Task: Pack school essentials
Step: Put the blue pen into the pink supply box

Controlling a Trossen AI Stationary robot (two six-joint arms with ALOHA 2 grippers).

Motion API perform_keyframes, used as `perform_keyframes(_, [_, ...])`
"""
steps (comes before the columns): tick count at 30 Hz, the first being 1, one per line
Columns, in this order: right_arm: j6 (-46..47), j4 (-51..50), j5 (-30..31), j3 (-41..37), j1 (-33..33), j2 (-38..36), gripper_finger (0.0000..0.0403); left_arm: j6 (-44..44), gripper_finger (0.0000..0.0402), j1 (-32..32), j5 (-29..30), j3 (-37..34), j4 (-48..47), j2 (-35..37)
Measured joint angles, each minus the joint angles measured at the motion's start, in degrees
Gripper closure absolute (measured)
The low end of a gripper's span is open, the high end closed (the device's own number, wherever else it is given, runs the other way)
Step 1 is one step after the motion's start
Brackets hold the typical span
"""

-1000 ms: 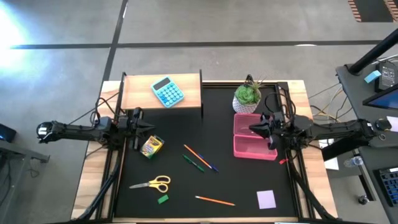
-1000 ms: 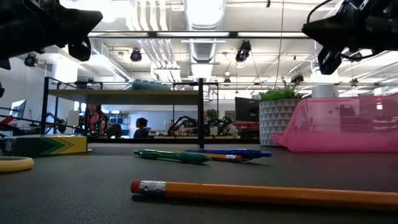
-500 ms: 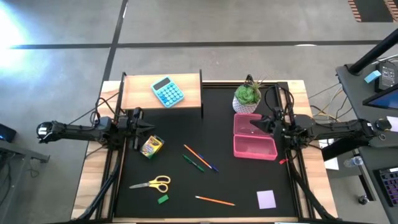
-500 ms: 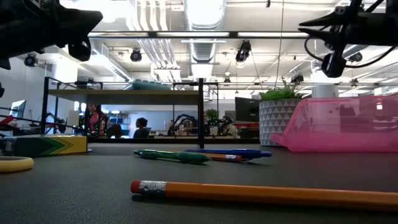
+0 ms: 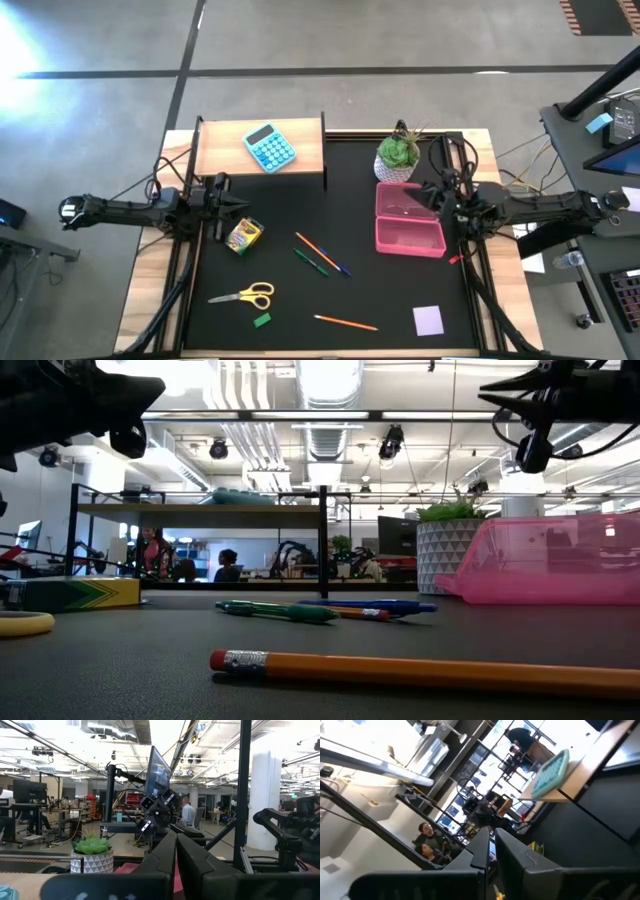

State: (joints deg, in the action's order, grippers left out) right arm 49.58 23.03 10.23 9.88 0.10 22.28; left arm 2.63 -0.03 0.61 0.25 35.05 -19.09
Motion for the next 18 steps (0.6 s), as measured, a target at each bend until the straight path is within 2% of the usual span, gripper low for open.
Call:
perform_keyframes(4, [-2.8,0.0,2.8,0.5,0.0,0.0,0.0381,0.0,0.0402,0.0,0.0,0.0,0.0,0.0])
perform_keyframes(9, [-4.0,0.0,3.4,0.8,0.0,-0.1,0.0380,0.0,0.0402,0.0,0.0,0.0,0.0,0.0])
perform_keyframes(18, [-3.7,3.9,1.6,1.1,0.0,0.0,0.0380,0.0,0.0402,0.0,0.0,0.0,0.0,0.0])
